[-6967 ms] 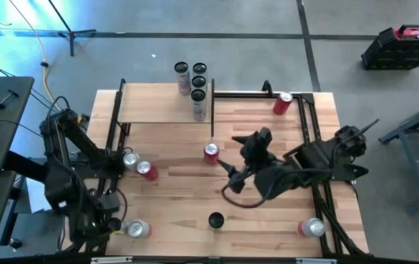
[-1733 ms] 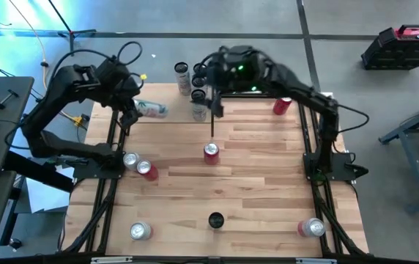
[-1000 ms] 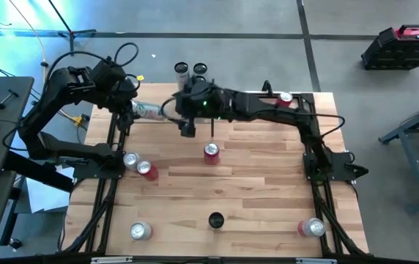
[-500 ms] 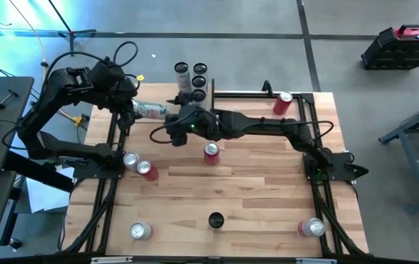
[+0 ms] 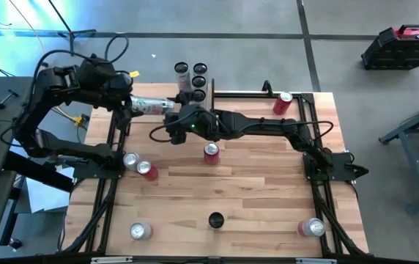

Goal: Place canned beverage on shelf
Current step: Put the left pink soda can on the shelf aligned with the other pink soda can

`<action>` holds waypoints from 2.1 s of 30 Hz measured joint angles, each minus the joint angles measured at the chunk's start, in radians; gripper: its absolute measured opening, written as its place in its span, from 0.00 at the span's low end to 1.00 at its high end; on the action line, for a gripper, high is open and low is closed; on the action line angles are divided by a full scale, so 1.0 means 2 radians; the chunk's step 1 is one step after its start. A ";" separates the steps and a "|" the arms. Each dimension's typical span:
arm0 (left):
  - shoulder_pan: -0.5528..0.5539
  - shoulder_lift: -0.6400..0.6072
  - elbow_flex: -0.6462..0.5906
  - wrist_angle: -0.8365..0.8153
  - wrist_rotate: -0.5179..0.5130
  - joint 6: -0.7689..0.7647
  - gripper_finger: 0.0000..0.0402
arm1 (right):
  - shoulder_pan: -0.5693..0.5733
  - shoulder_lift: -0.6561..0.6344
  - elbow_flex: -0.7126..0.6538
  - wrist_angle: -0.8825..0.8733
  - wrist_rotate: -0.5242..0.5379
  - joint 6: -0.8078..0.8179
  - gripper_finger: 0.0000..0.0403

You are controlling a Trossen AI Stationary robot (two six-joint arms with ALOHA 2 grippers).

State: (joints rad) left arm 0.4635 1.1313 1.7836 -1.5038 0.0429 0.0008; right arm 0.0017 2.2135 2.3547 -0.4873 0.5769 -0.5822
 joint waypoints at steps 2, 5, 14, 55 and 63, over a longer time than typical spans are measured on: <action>-0.005 0.000 0.008 0.000 0.000 -0.009 0.60 | -0.001 0.000 0.000 0.001 0.008 -0.009 0.90; -0.010 0.000 0.022 0.003 0.000 -0.023 0.60 | -0.001 0.004 0.000 0.031 0.020 -0.025 0.90; -0.014 -0.002 0.043 0.006 -0.001 -0.066 0.60 | -0.001 0.013 -0.001 0.098 0.063 -0.084 0.88; -0.013 -0.058 -0.023 0.391 -0.030 0.018 0.77 | 0.001 0.008 0.000 0.317 0.143 -0.036 0.62; -0.013 -0.052 -0.067 0.475 -0.017 0.019 0.77 | 0.002 0.008 0.000 0.317 0.166 -0.010 0.62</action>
State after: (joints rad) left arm 0.4381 1.0274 1.6497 -0.5541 0.0089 0.0383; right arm 0.0051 2.2288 2.3554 0.1474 0.9082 -0.6025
